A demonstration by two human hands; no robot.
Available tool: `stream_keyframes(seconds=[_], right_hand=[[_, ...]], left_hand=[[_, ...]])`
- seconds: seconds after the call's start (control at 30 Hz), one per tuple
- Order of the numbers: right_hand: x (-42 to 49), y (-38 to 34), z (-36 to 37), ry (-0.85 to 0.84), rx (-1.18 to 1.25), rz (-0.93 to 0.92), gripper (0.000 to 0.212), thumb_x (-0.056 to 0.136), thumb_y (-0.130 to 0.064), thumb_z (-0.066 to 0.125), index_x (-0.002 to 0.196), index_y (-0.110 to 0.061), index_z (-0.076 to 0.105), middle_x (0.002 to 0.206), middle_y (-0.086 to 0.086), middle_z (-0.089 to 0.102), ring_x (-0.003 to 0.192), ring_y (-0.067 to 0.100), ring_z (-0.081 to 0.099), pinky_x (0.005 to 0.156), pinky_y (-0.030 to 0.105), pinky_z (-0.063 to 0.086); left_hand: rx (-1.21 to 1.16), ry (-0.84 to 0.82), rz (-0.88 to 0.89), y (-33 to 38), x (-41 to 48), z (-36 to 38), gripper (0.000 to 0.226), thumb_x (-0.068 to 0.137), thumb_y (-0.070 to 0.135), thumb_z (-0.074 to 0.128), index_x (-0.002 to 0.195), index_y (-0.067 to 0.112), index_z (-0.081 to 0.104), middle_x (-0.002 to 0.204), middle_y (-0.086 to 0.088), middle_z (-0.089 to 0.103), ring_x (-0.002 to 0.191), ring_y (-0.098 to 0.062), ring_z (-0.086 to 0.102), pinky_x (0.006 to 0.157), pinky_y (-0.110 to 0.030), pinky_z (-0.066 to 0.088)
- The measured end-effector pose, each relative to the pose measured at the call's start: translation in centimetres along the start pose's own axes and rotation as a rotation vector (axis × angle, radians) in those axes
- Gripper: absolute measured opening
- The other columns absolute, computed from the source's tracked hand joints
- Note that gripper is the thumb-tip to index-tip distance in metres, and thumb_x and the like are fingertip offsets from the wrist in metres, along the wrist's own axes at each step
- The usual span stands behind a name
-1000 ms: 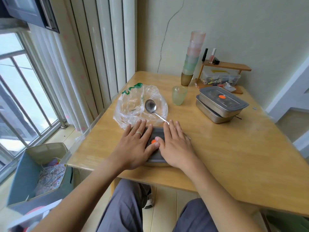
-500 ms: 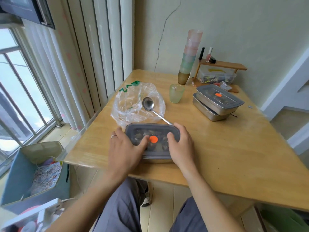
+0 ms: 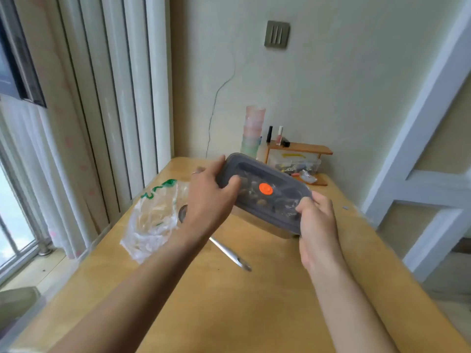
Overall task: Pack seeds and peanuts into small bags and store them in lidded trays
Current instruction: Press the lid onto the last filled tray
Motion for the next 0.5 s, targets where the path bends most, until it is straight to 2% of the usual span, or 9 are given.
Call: stream_keyframes(seconds=[0.07,0.17,0.3,0.4,0.43,0.5], right_hand=[[3.4,-1.1,-1.6,0.057,-0.053,-0.031,0.046,0.094,-0.012,0.050,0.138,-0.027,0.048,0.127,-0.001,0.061,0.108,0.020,0.061,0.077,0.037,0.052],[7.6,-1.3,-3.6,0.157,-0.116,-0.059,0.059,0.093,-0.014,0.055,0.149,-0.021,0.039,0.142,0.002,0.054,0.122,0.024,0.059,0.087,0.034,0.049],[11.2,1.1,-5.1,0.191,-0.208,-0.043,0.055,0.090,-0.016,0.060,0.143,-0.021,0.045,0.135,0.000,0.057,0.118,0.022,0.060,0.097,0.037,0.051],[12.0,2.8,-6.1,0.172,-0.271,-0.031,0.060,0.084,-0.031,0.066,0.140,-0.029,0.048,0.141,0.000,0.059,0.122,0.017,0.060,0.107,0.042,0.051],[11.9,3.4,-6.6,0.188,-0.283,-0.010,0.066,0.085,-0.038,0.070,0.145,-0.031,0.043,0.149,0.000,0.051,0.129,0.018,0.056,0.110,0.044,0.048],[12.0,6.0,-7.6,0.204,-0.257,0.136,0.090,0.085,-0.059,0.073,0.156,-0.034,0.023,0.162,-0.003,0.027,0.142,0.023,0.041,0.115,0.046,0.038]], left_hand=[[-0.078,-0.047,-0.024,-0.2,3.8,4.7,0.061,0.089,0.033,0.064,0.148,0.021,0.052,0.125,0.004,0.065,0.119,-0.017,0.062,0.101,-0.034,0.052],[-0.115,-0.137,-0.136,-2.0,8.1,12.1,0.054,0.093,0.034,0.067,0.141,0.014,0.054,0.122,0.001,0.065,0.111,-0.016,0.063,0.095,-0.028,0.050],[-0.063,-0.268,-0.192,-6.0,11.7,19.8,0.042,0.093,0.041,0.065,0.128,0.018,0.065,0.121,-0.001,0.071,0.111,-0.021,0.066,0.102,-0.042,0.054],[0.001,-0.311,-0.184,-8.2,13.0,21.9,0.032,0.086,0.048,0.064,0.112,0.029,0.067,0.112,0.004,0.073,0.107,-0.020,0.067,0.100,-0.043,0.054],[-0.021,-0.315,-0.193,-8.6,13.2,22.0,0.030,0.085,0.049,0.065,0.108,0.030,0.066,0.109,0.005,0.072,0.105,-0.018,0.067,0.099,-0.042,0.055],[-0.103,-0.385,-0.271,-9.1,13.2,22.9,0.034,0.089,0.048,0.065,0.115,0.025,0.065,0.110,0.005,0.069,0.104,-0.017,0.065,0.093,-0.035,0.053]])
Point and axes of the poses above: each hand's wrist, its own x-axis towards the middle knuckle, its own z-axis out of the palm, y = z × x, the point moved 10 cm from there along x, towards the middle knuckle
